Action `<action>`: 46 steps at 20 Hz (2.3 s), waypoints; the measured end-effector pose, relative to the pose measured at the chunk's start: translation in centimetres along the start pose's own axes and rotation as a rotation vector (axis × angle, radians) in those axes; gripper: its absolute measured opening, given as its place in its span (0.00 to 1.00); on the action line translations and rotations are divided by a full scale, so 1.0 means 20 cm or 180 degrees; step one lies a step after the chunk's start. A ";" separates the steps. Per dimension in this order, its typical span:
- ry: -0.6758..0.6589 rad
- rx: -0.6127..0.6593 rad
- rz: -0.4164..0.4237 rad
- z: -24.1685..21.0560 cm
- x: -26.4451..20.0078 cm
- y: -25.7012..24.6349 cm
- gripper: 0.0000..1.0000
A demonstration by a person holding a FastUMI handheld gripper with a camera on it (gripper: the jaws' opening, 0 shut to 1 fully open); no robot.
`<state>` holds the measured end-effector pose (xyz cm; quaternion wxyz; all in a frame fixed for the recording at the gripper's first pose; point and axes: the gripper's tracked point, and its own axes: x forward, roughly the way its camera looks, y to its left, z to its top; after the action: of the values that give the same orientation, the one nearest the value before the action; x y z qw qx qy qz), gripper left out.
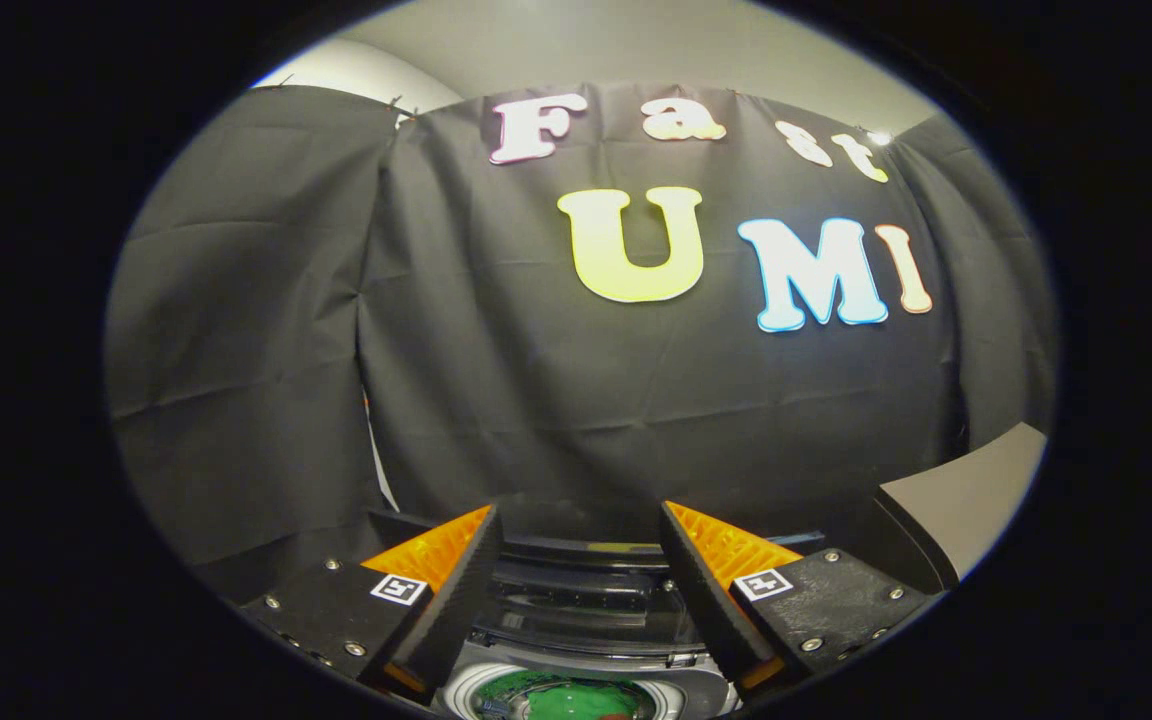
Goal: Put the clothes into the washing machine and then close the washing machine lid.
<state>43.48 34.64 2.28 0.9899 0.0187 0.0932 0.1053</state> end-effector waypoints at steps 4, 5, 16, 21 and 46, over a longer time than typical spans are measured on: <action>0.0352 0.0098 -0.0060 -0.08 0.16 0.04 0.95; 0.0420 0.0139 -0.0087 -0.10 0.19 0.05 0.96; 0.0645 0.0032 -0.0284 -0.19 0.29 0.05 0.96; 0.0617 0.0011 -0.0182 -0.20 0.20 0.08 0.96; 0.0500 0.0045 -0.0091 -0.54 -0.44 0.17 0.92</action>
<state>32.35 36.31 -6.55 0.9808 0.0161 0.1715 0.0916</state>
